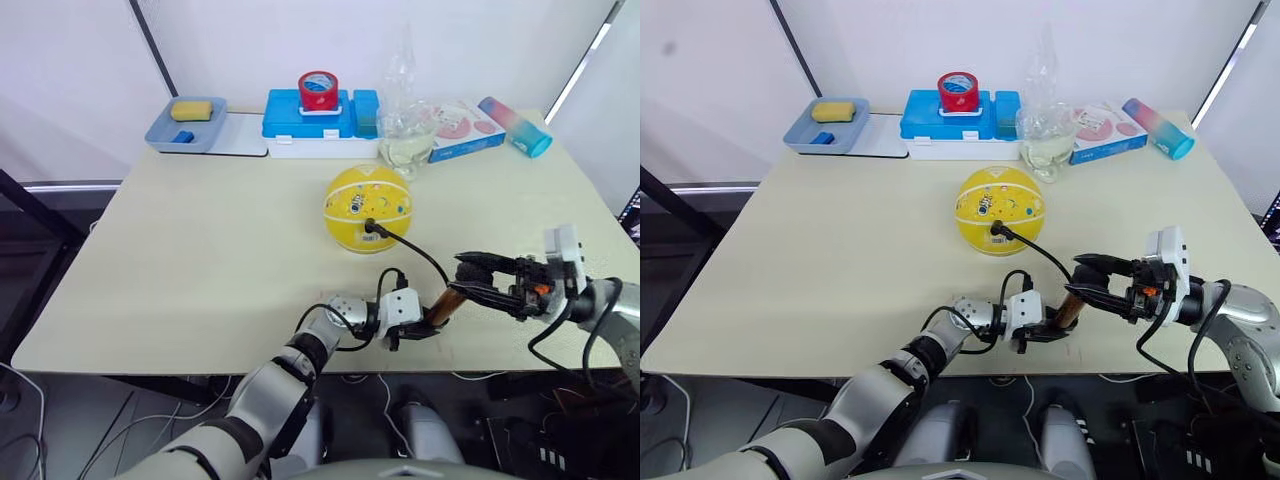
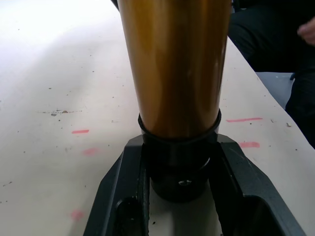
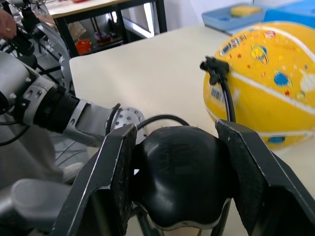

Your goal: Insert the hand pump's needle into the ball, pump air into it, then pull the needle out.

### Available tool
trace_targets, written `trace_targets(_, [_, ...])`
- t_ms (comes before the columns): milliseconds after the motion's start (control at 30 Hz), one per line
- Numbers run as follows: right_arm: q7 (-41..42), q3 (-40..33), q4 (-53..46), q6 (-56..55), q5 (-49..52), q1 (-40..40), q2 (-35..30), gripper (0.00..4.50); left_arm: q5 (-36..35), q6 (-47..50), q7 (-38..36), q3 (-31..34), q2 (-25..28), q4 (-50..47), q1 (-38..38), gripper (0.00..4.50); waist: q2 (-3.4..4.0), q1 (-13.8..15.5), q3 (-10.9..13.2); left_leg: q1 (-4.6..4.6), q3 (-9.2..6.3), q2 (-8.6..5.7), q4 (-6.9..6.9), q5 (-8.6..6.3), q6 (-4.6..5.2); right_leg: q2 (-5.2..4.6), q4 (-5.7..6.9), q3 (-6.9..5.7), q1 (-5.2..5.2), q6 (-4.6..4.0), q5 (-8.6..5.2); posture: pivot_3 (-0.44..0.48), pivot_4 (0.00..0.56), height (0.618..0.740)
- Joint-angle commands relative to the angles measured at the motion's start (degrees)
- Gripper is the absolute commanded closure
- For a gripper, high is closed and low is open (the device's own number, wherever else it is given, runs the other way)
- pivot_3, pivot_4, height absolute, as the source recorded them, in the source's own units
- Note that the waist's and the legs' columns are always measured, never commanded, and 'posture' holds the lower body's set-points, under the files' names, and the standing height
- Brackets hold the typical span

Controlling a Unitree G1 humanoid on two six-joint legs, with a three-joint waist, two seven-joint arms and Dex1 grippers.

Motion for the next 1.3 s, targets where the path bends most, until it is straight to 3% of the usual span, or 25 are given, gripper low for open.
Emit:
trace_targets(33, [-0.2,-9.6,-2.0,5.8,8.6,-4.5,-4.8,2.45,2.1,1.2,-0.3,-0.9,1.8,2.3,1.3,3.34,0.1,0.0,0.0,-0.07,0.04,-0.01,0.0,0.0,0.0,-0.06,0.0,-0.01,-0.03,0.0,0.01,0.0,0.15,0.739])
trace_targets(267, [-2.5,-18.9,-1.1,16.2,22.1,-12.7,-11.9,2.45,2.1,1.3,-0.6,-1.0,1.6,2.3,1.3,3.34,0.1,0.0,0.1,-0.14,0.06,0.01,-0.01,0.0,0.0,-0.46,-0.02,-0.72,-0.09,-0.04,0.03,0.0,0.15,0.739])
trace_targets(467, [-6.7,-20.1,0.1,21.9,27.6,-17.4,-13.7,2.45,2.1,1.3,-0.8,-1.0,1.5,2.4,1.2,3.34,0.23,0.1,0.2,-0.36,0.06,0.01,0.01,0.0,0.0,-0.56,-0.02,-0.87,-0.29,-0.08,0.07,0.0,0.15,0.739])
trace_targets(700, [-5.2,-7.0,-4.3,12.7,7.9,-6.4,-7.1,2.45,2.0,1.3,-0.7,-0.9,1.3,2.4,1.1,3.34,0.06,0.0,0.1,-0.4,0.01,0.01,0.01,0.0,0.01,-0.51,-0.07,-0.99,-0.25,-0.08,0.07,0.0,0.15,0.739])
trace_targets(833, [-4.7,1.9,-1.3,2.9,-5.0,-1.7,-2.9,2.45,2.0,1.3,-0.5,-0.9,1.2,2.4,1.1,3.34,-0.01,-0.1,0.0,-0.15,0.01,0.05,0.08,0.0,0.0,-0.5,0.01,-1.03,-0.1,-0.03,0.05,0.0,0.15,0.739])
trace_targets(967, [-4.0,5.9,1.6,-3.4,-9.9,1.0,1.5,2.45,1.9,1.3,-0.2,-0.9,1.1,2.4,1.2,3.34,-0.04,0.0,-0.1,0.11,0.01,0.12,0.07,0.0,0.0,-0.44,0.03,-1.08,0.11,0.17,-0.08,0.0,0.15,0.739])
trace_targets(1100, [-2.5,1.9,0.2,-2.9,-5.6,-1.1,1.2,2.45,2.0,1.2,-0.1,-0.8,1.2,2.3,1.3,3.34,-0.02,0.0,-0.1,0.22,0.06,0.13,0.07,0.0,0.0,-0.44,0.04,-1.07,0.21,-0.01,0.04,0.0,0.15,0.739])
trace_targets(1300, [1.1,-8.6,-1.1,6.2,6.1,-6.8,-7.2,2.45,2.1,1.1,-0.4,-1.0,1.6,2.3,1.5,3.34,0.25,0.1,0.1,0.14,0.08,0.13,0.03,-0.01,-0.01,-0.47,0.04,-1.08,0.09,-0.07,0.06,0.0,0.15,0.739])
